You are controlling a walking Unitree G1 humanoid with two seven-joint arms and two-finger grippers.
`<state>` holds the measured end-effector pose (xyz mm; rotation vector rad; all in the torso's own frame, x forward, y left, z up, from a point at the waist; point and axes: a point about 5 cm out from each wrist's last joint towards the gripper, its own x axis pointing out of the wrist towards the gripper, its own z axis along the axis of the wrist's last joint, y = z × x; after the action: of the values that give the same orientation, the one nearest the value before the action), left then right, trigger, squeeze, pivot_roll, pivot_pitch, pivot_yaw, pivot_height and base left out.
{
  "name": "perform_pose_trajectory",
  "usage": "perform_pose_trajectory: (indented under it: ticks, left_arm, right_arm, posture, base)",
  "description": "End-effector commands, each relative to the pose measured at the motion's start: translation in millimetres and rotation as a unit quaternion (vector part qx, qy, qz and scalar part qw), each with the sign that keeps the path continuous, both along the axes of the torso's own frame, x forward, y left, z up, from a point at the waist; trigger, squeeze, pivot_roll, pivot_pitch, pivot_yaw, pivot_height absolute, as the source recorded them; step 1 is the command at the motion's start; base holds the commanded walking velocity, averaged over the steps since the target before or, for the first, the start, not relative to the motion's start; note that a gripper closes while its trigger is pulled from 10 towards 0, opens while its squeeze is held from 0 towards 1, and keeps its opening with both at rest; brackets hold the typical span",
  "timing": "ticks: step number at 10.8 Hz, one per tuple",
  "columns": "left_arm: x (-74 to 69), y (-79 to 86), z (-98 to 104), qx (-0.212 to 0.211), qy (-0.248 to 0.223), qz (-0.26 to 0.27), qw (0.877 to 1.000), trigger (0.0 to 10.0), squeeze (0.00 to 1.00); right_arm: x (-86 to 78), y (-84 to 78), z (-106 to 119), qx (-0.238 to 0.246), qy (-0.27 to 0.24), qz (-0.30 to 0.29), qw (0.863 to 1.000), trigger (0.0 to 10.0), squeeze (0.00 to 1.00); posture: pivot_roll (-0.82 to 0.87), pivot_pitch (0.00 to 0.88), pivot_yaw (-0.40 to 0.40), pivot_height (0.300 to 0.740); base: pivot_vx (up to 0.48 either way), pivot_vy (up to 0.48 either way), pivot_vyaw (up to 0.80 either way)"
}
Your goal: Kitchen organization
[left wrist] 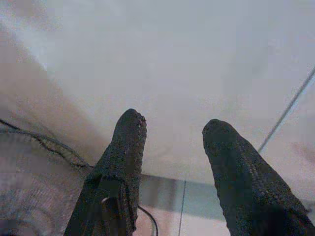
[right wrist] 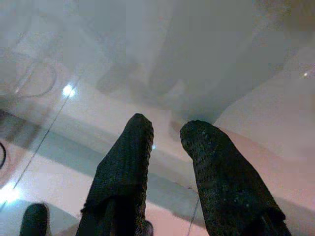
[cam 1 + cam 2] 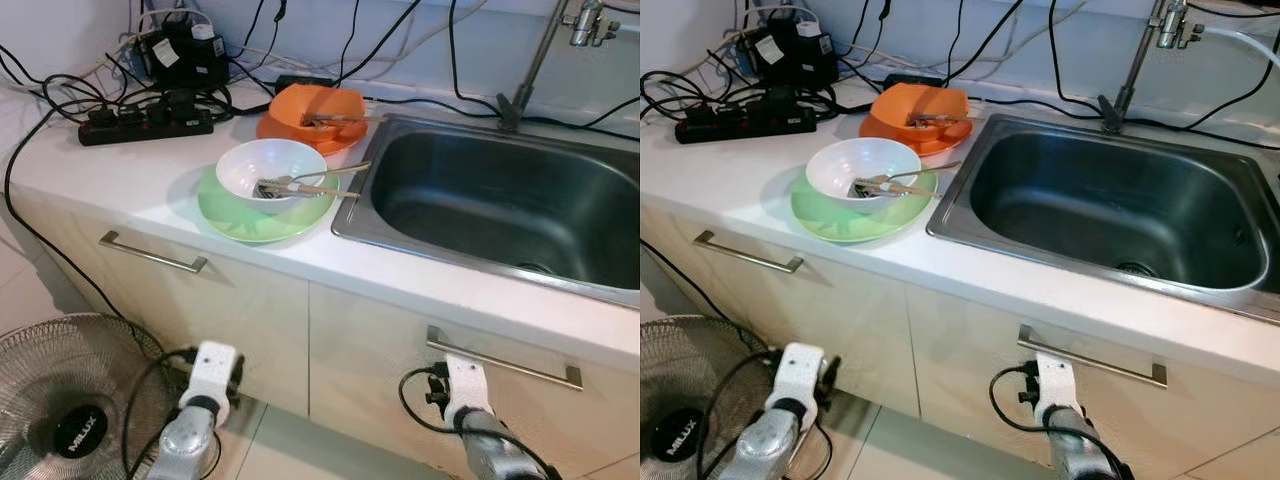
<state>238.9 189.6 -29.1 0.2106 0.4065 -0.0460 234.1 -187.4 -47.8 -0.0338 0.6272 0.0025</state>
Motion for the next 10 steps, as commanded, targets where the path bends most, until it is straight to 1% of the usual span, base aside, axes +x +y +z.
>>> perform_pose_trajectory:
  ticks: [1, 2, 4, 5, 6, 7, 8, 9, 10]
  left_arm:
    - [-5.7, 5.4, -1, 0.003, -0.010, 0.015, 1.000, 10.0, 0.00]
    - [-13.4, 8.5, -2, 0.006, -0.017, 0.024, 1.000, 10.0, 0.00]
    - [-27.5, 13.7, -6, 0.002, -0.015, 0.044, 0.999, 10.0, 0.00]
    - [-31.3, 13.8, -9, 0.002, -0.010, 0.046, 0.999, 10.0, 0.00]
    - [-34.3, 12.5, -10, 0.000, -0.008, 0.049, 0.999, 10.0, 0.00]
    - [-34.5, 11.2, -8, -0.002, -0.012, 0.049, 0.999, 10.0, 0.00]
    - [-36.2, 12.1, -12, -0.002, -0.002, 0.051, 0.999, 10.0, 0.00]
    - [-32.7, 11.6, -11, -0.002, -0.004, 0.049, 0.999, 10.0, 0.00]
    - [-28.4, 9.1, -9, -0.002, -0.004, 0.045, 0.999, 10.0, 0.00]
  right_arm:
    - [6.8, -12.5, 11, 0.000, -0.053, -0.025, 0.998, 10.0, 0.00]
    - [-4.4, -21.0, 7, -0.003, -0.053, -0.041, 0.998, 10.0, 0.00]
    - [-35.0, -40.5, -7, -0.016, -0.018, -0.066, 0.998, 10.0, 0.00]
    - [-45.3, -47.1, -12, -0.016, -0.001, -0.082, 0.997, 10.0, 0.00]
    - [-59.7, -58.0, -17, -0.018, 0.026, -0.112, 0.993, 10.0, 0.00]
    - [-69.5, -67.8, -20, -0.021, 0.042, -0.140, 0.989, 10.0, 0.00]
    - [-83.9, -84.2, -22, -0.028, 0.060, -0.188, 0.980, 10.0, 0.00]
    - [-95.8, -100.6, -22, -0.045, 0.078, -0.242, 0.966, 10.0, 0.00]
    - [-120.1, -137.0, -16, -0.090, 0.099, -0.359, 0.924, 10.0, 0.00]
  posture:
    - [0.16, 0.012, 0.000, 0.740]
    - [0.15, 0.024, -0.002, 0.740]
    - [0.13, 0.047, -0.009, 0.740]
    - [0.13, 0.050, -0.011, 0.740]
    - [0.12, 0.053, -0.017, 0.740]
    - [0.12, 0.055, -0.021, 0.740]
    - [0.12, 0.056, -0.024, 0.740]
    - [0.12, 0.055, -0.023, 0.740]
    - [0.11, 0.052, -0.019, 0.740]
  base:
    - [0.000, 0.000, 0.00]
    - [0.000, 0.000, 0.00]
    - [0.000, 0.000, 0.00]
    - [0.000, 0.000, 0.00]
    - [0.000, 0.000, 0.00]
    - [0.000, 0.000, 0.00]
    - [0.000, 0.000, 0.00]
    - [0.000, 0.000, 0.00]
    - [0.000, 0.000, 0.00]
